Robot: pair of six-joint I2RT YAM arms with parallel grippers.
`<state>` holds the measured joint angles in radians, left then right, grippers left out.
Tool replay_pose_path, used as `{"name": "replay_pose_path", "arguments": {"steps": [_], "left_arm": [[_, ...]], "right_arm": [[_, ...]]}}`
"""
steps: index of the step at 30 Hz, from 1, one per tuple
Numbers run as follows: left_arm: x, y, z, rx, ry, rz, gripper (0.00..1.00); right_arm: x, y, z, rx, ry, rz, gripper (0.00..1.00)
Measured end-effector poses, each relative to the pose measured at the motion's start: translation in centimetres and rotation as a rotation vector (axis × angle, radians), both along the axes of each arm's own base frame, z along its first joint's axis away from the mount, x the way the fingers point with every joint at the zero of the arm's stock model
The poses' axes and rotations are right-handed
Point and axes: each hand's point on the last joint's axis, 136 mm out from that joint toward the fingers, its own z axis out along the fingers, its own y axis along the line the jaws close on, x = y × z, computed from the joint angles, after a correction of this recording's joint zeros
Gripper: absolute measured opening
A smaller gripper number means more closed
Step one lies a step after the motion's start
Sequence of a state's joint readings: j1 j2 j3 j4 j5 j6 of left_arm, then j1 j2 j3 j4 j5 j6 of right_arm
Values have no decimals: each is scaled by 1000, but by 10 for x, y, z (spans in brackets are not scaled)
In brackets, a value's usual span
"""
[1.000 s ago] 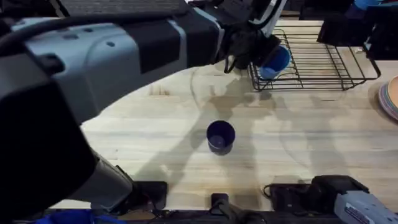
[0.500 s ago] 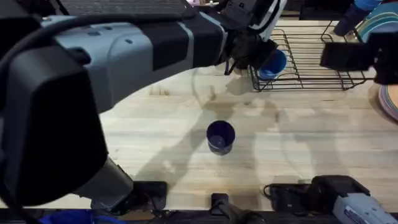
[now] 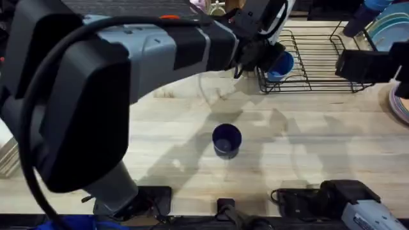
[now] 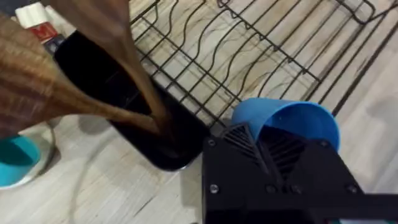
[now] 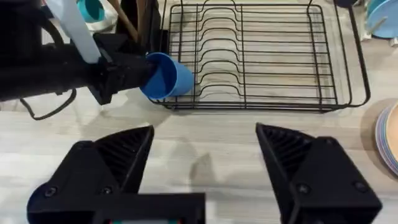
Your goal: Pick up the cup on the table and put them onto the rack.
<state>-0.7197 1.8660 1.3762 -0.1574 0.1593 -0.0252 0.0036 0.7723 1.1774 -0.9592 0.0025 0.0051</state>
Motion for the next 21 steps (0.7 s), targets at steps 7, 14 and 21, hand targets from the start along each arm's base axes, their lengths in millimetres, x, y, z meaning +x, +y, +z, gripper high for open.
{"name": "replay_pose_path", "arguments": {"steps": [7,14,21], "left_arm": [[4,7,-4,-3,38,77,41],[-2,4,-8,24,46,129,41],[-14,-10,4,48,21,127,41]], "right_arm": [[1,0,1,-8,-4,6,996],[2,0,2,-16,-12,12,996],[2,0,2,-18,-12,14,996]]}}
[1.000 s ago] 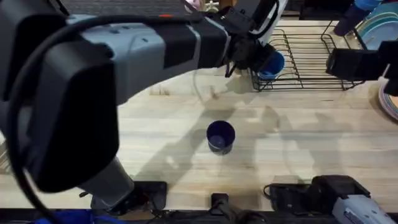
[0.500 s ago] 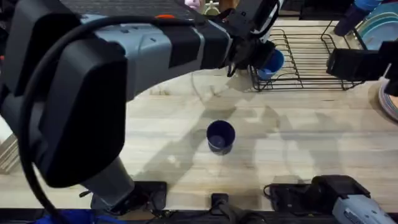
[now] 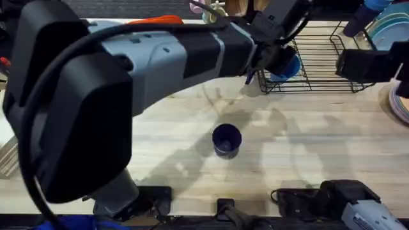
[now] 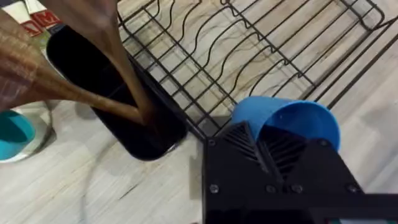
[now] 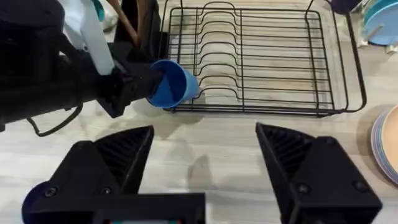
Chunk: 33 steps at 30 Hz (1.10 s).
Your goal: Pick up the cup on the table and put them onto the rack.
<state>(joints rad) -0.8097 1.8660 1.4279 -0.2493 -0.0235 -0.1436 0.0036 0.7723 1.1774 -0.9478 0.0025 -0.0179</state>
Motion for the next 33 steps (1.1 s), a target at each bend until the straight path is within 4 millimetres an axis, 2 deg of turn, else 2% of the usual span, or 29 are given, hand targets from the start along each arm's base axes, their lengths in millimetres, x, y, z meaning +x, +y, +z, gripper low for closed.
{"name": "replay_pose_path", "arguments": {"steps": [11,14,15,16,27,29,33], "left_arm": [[3,1,-1,14,-8,16,42],[5,0,-14,34,7,20,41],[8,3,-29,65,21,39,41],[10,7,-32,80,18,57,41],[11,7,-31,83,14,62,42],[11,8,-32,85,14,64,82],[11,9,-32,88,14,70,245]], "right_arm": [[0,0,0,-4,-1,3,995],[0,0,0,-4,-1,3,996],[0,0,0,-4,-1,3,996],[0,0,0,-4,-1,3,996],[0,0,0,-4,0,3,996],[0,0,0,-5,-1,3,996],[0,0,0,-5,-1,3,997]]}}
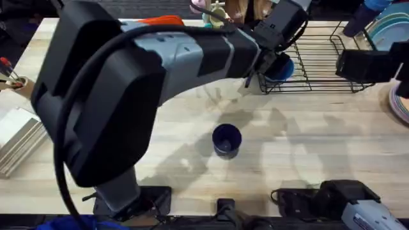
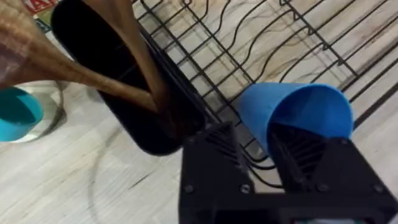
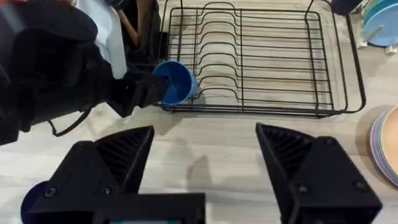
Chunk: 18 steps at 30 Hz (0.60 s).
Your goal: Pick up the cup on the table and put them onto the rack.
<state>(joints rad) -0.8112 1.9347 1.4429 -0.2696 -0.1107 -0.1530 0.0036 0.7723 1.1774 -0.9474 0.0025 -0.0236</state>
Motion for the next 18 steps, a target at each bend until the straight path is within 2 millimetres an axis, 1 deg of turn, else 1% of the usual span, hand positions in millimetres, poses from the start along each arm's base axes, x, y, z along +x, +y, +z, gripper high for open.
{"name": "replay_pose_path", "arguments": {"steps": [5,14,18], "left_arm": [[-2,-2,1,-4,-1,-5,393],[-1,-2,1,-4,-2,-5,471],[-2,-2,1,-4,-1,-5,482]], "right_arm": [[0,0,0,0,0,0,997],[0,0,0,0,0,0,996],[0,0,0,0,0,0,996]]}}
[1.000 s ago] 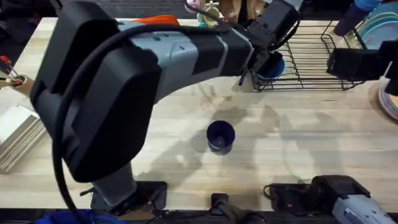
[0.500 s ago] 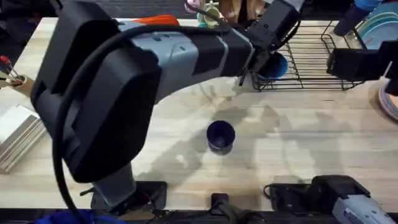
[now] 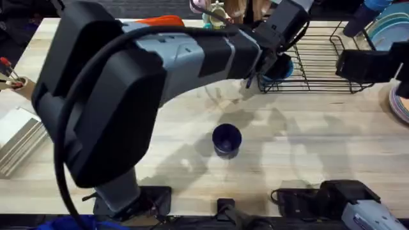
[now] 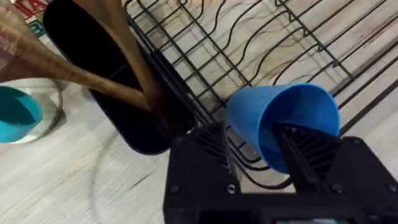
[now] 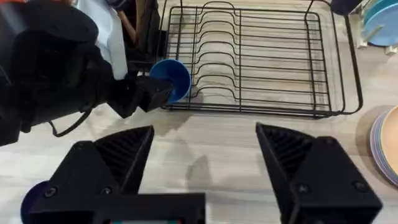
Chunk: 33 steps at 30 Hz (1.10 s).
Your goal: Pick up the cup on the table and put them onto the rack.
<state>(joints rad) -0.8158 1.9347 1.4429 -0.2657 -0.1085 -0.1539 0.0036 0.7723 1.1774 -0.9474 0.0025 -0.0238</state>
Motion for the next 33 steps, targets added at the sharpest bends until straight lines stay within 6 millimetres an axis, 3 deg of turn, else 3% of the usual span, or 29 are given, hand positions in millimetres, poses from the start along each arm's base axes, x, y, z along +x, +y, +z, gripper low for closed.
{"name": "replay_pose_path", "arguments": {"steps": [13,18,33], "left_arm": [[0,3,5,3,-3,5,493],[1,6,22,-11,-25,15,406],[-8,4,24,-2,-17,2,407]], "right_arm": [[0,0,0,0,0,0,996],[0,0,0,0,0,0,996],[0,0,0,0,0,0,995]]}}
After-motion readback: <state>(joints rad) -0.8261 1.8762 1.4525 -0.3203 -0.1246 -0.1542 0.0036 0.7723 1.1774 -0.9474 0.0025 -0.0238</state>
